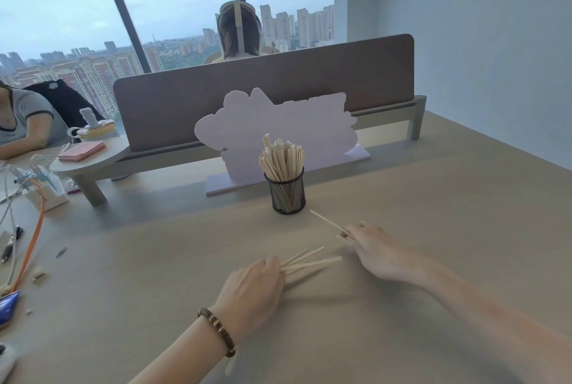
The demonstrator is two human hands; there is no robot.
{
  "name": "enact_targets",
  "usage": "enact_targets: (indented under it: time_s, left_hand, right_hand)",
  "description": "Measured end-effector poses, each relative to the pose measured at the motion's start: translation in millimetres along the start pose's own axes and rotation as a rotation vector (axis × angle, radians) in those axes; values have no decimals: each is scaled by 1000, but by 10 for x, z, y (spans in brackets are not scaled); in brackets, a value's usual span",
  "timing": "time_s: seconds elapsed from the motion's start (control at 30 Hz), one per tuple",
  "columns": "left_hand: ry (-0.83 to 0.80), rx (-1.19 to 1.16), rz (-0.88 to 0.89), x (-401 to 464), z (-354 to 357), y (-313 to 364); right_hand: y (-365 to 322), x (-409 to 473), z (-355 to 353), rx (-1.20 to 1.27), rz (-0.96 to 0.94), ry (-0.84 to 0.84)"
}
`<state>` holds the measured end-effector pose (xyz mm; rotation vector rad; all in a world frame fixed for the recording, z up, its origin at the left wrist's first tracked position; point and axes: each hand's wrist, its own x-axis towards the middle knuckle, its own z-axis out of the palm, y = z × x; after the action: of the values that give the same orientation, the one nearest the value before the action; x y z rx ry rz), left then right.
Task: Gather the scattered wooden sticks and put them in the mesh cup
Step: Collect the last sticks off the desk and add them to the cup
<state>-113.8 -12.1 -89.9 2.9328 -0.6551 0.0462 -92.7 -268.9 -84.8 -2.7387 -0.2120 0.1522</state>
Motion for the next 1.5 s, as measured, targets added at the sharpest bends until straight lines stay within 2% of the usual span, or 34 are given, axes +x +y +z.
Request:
enact_targets:
  time_s: [0.13, 0.27, 0.37, 0.5, 0.67, 0.77, 0.87, 0.93, 1.13, 1.27, 1.37, 1.5]
  left_hand:
    - [-75, -36, -105, 22, 3, -17]
    - [-67, -153, -153, 51, -30, -30]
    - [-13, -293, -167, 99, -96, -50]
    - [112, -594, -260, 173, -200, -16]
    - [113, -1061, -309, 242, -371, 60]
    - [136, -1191, -327, 257, -418, 136]
    - [197, -1169, -338, 274, -414, 177]
    - [256, -1168, -346, 289, -416, 213]
    - [642, -1182, -389, 379, -408, 272]
    - [797, -1175, -257, 453, -413, 299]
    - [824, -1095, -165, 476, -354, 347]
    - [756, -1034, -213, 470, -129, 342]
  right_hand:
    - [10, 71, -45, 199, 89, -41]
    - [-64, 118, -30, 697, 222, -38]
    - [-143, 68, -65, 944, 271, 33]
    - [-192, 43, -64, 1057, 235, 178]
    - [-282, 28, -82, 1221, 187, 271]
    - [-344, 23, -60, 1137, 113, 378]
    - [-398, 16, -46, 971, 65, 445]
    - [-433, 9, -35, 961, 40, 476]
    - [-599, -32, 29, 980, -50, 594]
    - [-715, 29, 75, 997, -81, 626]
    - [-756, 90, 118, 1032, -90, 617]
    - [-743, 143, 184, 976, -93, 620]
